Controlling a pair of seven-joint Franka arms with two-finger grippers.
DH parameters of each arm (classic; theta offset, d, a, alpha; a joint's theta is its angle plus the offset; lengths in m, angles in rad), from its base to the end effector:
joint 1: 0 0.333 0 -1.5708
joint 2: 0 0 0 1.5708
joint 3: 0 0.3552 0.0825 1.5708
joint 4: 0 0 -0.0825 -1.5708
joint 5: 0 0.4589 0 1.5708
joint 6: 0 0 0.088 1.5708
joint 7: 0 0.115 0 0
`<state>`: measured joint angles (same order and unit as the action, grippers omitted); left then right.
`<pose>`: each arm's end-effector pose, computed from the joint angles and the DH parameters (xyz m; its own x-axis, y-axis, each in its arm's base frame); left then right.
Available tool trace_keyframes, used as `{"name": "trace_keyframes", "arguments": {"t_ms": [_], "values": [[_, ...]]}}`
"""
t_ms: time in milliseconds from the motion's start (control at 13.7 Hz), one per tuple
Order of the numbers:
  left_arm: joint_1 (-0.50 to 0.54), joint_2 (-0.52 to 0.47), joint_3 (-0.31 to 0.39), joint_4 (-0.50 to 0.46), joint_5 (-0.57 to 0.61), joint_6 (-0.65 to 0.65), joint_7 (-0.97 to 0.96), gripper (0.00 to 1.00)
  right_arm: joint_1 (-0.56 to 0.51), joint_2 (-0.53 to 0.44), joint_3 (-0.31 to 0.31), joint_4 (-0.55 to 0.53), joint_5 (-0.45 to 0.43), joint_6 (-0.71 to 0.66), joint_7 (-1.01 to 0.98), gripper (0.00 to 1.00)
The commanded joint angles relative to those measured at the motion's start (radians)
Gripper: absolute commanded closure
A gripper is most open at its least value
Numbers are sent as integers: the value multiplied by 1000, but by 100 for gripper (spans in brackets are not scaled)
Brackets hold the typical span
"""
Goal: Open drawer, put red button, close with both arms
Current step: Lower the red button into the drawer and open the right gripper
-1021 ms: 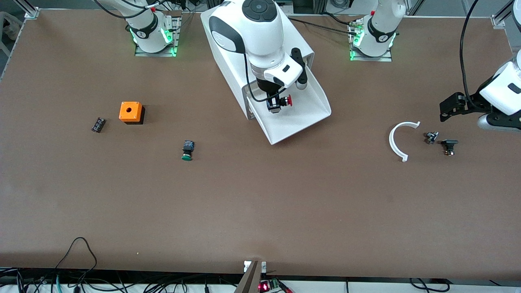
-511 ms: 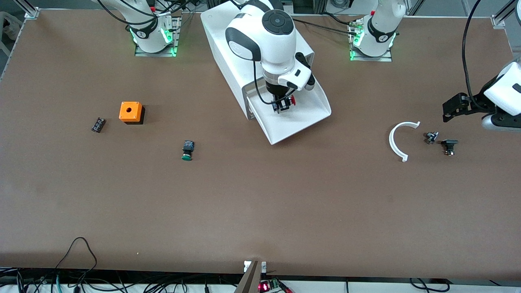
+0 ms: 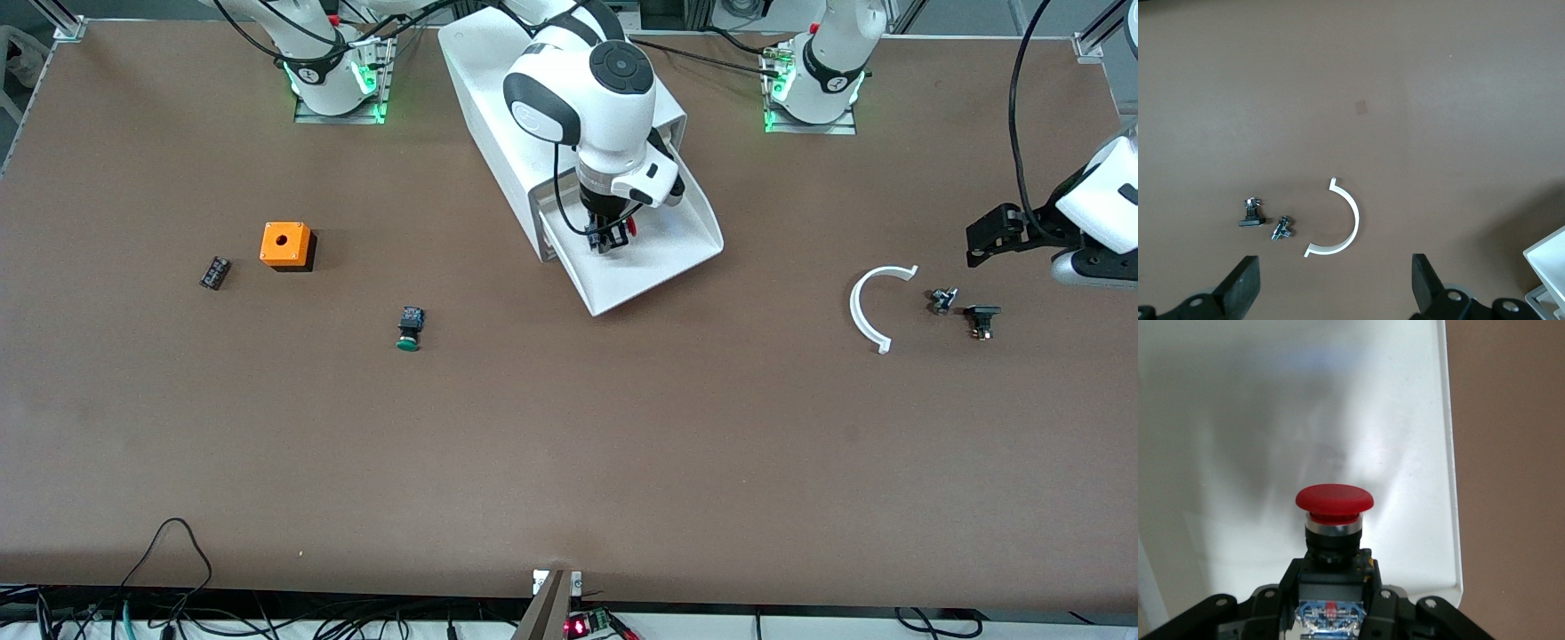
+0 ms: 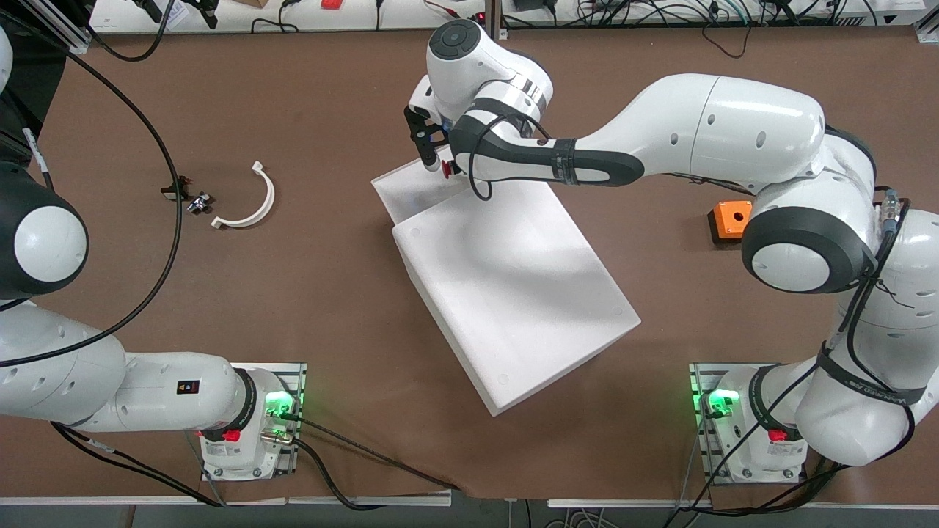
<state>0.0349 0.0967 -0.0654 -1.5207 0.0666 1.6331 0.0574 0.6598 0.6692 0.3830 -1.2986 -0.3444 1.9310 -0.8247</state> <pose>0.6684 -0.0111 0.6263 0.9957 -0.0914 0.0123 -0.0905 -0.9940 -0.0610 0.4977 0.6585 0.3678 -0.3311 0.9417 -0.0598 0.9400 0.3347 0.0665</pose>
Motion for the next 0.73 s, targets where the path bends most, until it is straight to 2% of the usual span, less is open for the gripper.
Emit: {"name": "trace_keyframes", "arguments": {"t_ms": [0,657], "values": [[5,-5,-4,-1,6,5,2,0,24,35,0,41,-24,-30,-11,64],[-1,-8,-1,4,10,4,-2,0,40,69,0,41,-24,-20,-5,63]]}}
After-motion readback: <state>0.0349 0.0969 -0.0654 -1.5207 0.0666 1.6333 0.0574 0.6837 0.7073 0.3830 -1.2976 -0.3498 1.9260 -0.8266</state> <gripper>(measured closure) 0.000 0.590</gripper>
